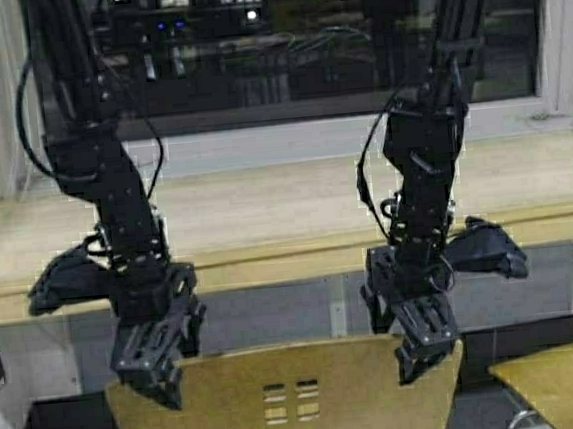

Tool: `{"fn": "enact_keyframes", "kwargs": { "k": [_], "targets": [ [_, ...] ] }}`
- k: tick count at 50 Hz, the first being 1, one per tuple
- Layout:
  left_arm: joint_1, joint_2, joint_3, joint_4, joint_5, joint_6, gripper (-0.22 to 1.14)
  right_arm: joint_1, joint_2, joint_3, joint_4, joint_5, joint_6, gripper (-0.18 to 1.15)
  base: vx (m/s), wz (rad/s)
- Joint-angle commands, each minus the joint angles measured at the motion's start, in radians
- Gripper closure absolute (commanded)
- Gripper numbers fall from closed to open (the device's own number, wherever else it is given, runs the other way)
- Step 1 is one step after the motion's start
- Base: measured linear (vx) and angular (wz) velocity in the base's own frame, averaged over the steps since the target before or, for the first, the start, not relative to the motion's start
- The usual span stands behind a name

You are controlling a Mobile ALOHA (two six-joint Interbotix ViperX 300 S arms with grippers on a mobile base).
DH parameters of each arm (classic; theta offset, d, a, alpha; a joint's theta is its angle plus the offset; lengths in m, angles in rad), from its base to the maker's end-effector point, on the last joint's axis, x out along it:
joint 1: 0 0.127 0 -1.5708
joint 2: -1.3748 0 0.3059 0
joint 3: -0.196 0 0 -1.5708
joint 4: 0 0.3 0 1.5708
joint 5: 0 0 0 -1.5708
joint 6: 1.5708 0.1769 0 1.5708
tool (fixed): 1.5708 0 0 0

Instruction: Push the chairs under the table

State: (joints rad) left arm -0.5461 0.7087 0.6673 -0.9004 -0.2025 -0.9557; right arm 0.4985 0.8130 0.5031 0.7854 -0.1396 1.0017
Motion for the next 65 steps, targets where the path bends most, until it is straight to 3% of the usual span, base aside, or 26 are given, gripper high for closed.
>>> {"fn": "enact_keyframes", "kwargs": {
  "k": [1,14,20,24,29,32,35,40,47,65],
  "targets": [
    [0.032,0.021,-0.051,-0.002,-0.003,-0.006,-0.05,-0.023,0.017,-0.049,-0.014,0.006,0.0,-0.03,-0.02,-0.01],
    [0.038,0.092,-0.115,-0.002,0.018,-0.017,-0.04,-0.055,0.061,-0.074,-0.014,0.006,0.0,-0.03,-0.01,0.0],
    [0.038,0.115,-0.117,0.003,0.018,-0.017,0.05,-0.058,0.066,-0.075,-0.014,0.006,0.0,0.06,0.0,0.0],
    [0.038,0.124,-0.118,0.003,0.018,-0.017,0.3,-0.058,0.067,-0.077,-0.014,0.006,0.0,0.3,0.0,0.0],
    [0.038,0.127,-0.118,0.0,0.018,-0.017,0.82,-0.055,0.067,-0.086,-0.017,0.006,-0.006,0.89,0.0,0.01],
    [0.038,0.124,-0.118,-0.002,0.018,-0.017,1.05,-0.055,0.067,-0.089,-0.018,0.006,-0.008,1.08,0.01,0.01],
    [0.038,0.127,-0.118,-0.002,0.018,-0.017,1.03,-0.058,0.069,-0.091,-0.018,0.009,-0.008,1.02,0.01,0.01],
    [0.038,0.124,-0.126,0.0,0.018,-0.017,0.83,-0.058,0.071,-0.097,-0.018,0.015,-0.009,0.86,0.02,0.03],
    [0.041,0.118,-0.133,0.0,0.009,-0.012,0.88,-0.058,0.087,-0.143,-0.046,0.02,-0.026,0.93,0.03,0.04],
    [0.11,0.115,-0.143,0.005,-0.008,-0.011,0.9,-0.061,0.098,-0.184,-0.041,0.074,-0.06,0.92,0.09,0.04]
  ]
}}
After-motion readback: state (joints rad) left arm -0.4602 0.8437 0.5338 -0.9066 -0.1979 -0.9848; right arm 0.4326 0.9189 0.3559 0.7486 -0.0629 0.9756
